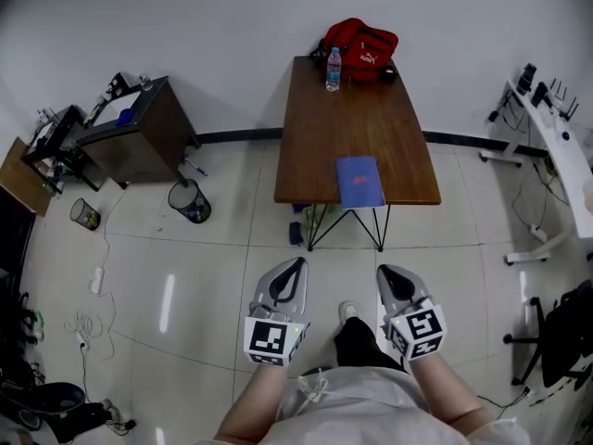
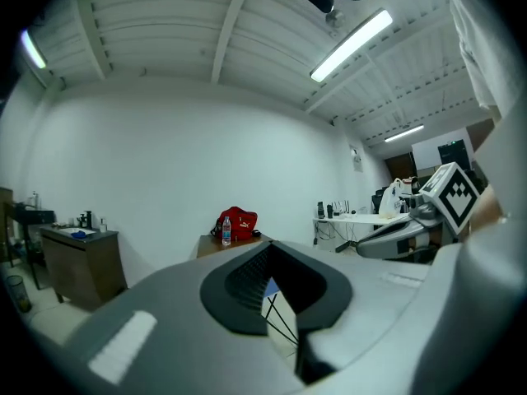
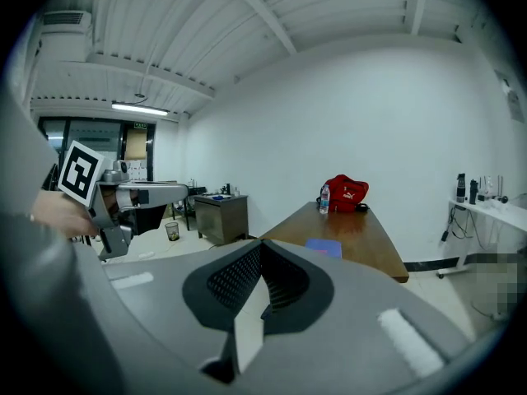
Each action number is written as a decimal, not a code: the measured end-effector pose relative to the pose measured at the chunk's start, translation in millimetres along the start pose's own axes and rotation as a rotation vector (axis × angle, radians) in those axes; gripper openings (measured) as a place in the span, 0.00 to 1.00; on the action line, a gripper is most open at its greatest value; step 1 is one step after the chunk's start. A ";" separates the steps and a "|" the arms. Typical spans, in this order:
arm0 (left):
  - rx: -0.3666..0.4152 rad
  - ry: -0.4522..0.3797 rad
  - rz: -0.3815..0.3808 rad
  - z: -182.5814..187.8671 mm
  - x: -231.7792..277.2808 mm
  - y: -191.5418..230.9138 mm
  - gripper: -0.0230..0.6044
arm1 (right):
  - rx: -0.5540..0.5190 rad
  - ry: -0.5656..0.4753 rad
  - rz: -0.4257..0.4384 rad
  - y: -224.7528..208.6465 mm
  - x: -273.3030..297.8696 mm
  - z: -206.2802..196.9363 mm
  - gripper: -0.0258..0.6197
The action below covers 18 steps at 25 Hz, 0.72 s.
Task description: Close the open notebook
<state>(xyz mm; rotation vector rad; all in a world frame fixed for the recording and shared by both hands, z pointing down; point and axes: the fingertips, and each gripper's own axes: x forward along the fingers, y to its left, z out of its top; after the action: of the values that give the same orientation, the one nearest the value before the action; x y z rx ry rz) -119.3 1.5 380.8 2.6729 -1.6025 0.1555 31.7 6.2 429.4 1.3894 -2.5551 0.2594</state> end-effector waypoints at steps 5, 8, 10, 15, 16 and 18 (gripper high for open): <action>0.001 0.003 0.026 -10.5 -58.7 -6.7 0.05 | -0.015 -0.002 -0.005 37.7 -35.8 -6.5 0.05; -0.023 0.009 0.037 -15.0 -85.0 -12.3 0.05 | -0.001 0.019 -0.013 54.6 -55.6 -16.1 0.05; -0.035 0.014 0.025 -17.9 -97.7 -18.3 0.05 | 0.010 0.027 -0.020 62.7 -65.8 -20.1 0.05; -0.043 0.035 -0.027 -23.1 -114.0 -40.0 0.05 | 0.012 0.007 -0.027 71.2 -87.1 -18.6 0.05; -0.046 0.035 -0.032 -22.5 -116.4 -44.1 0.05 | 0.009 0.001 -0.028 72.0 -92.4 -17.8 0.05; -0.052 0.018 -0.037 -15.4 -114.5 -49.7 0.05 | 0.000 -0.012 -0.033 69.4 -99.6 -13.7 0.05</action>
<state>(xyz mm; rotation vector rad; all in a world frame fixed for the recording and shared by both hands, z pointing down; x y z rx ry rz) -130.3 126.7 386.7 2.6519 -1.5296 0.1350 27.3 127.0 411.7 1.4361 -2.5391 0.2463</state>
